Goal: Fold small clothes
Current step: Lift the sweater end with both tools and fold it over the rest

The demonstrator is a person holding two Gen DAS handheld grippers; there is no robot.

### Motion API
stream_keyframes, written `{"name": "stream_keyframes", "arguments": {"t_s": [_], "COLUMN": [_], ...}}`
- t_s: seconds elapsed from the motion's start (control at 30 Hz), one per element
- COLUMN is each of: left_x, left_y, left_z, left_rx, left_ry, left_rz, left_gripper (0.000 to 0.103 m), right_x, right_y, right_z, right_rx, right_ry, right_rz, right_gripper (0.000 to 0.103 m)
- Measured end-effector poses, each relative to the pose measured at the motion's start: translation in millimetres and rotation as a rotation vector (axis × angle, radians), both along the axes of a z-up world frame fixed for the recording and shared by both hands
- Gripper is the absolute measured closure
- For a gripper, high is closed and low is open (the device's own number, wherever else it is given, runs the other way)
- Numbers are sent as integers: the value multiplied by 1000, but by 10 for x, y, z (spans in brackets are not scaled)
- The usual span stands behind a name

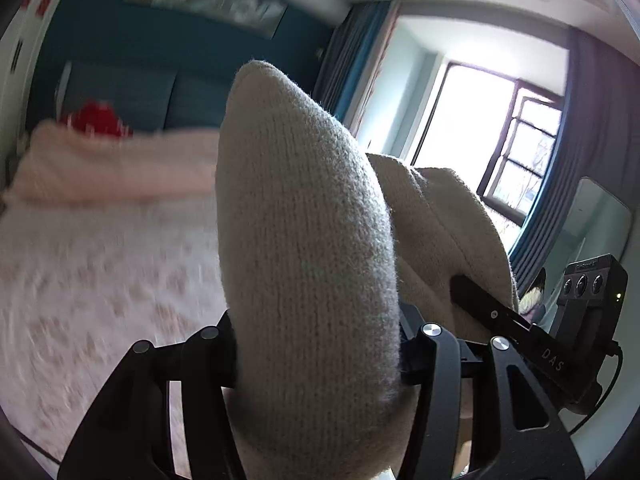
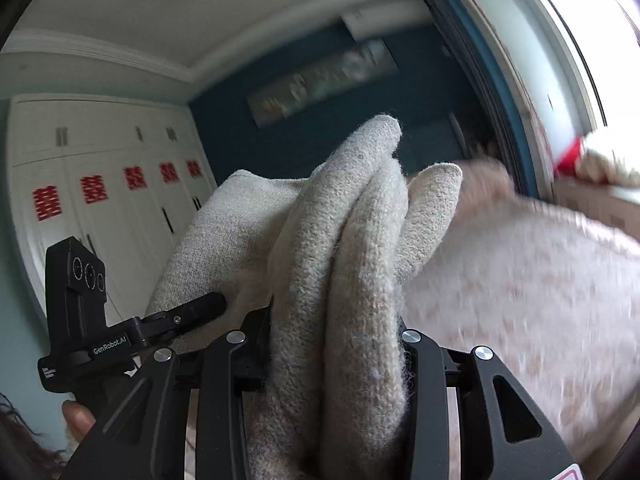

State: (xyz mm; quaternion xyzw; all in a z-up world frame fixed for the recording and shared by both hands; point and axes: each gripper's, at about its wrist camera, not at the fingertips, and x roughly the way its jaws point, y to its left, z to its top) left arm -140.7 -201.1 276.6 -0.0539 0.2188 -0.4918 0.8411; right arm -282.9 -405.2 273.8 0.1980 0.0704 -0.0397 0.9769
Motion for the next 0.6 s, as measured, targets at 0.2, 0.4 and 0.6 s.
{"name": "stream_keyframes", "arguments": {"t_s": [0.2,0.4,0.6], "left_x": [-348,-443,-240], "left_y": [420,923,1451], "left_z": [558,862,913], "left_rx": [-115,-180,-171], "left_ry": [-183,-282,-321], "left_rz": [25,74,158], "left_gripper": [50,48,46], "right_x": [-201,-148,282], "right_y": [296,669,1105], "right_z": [574,939,1007], "right_rx": [-98,-171,-196], "right_ry": [-171,-256,-250], "right_rz": [40,111,211], "right_gripper": [66,64,63]}}
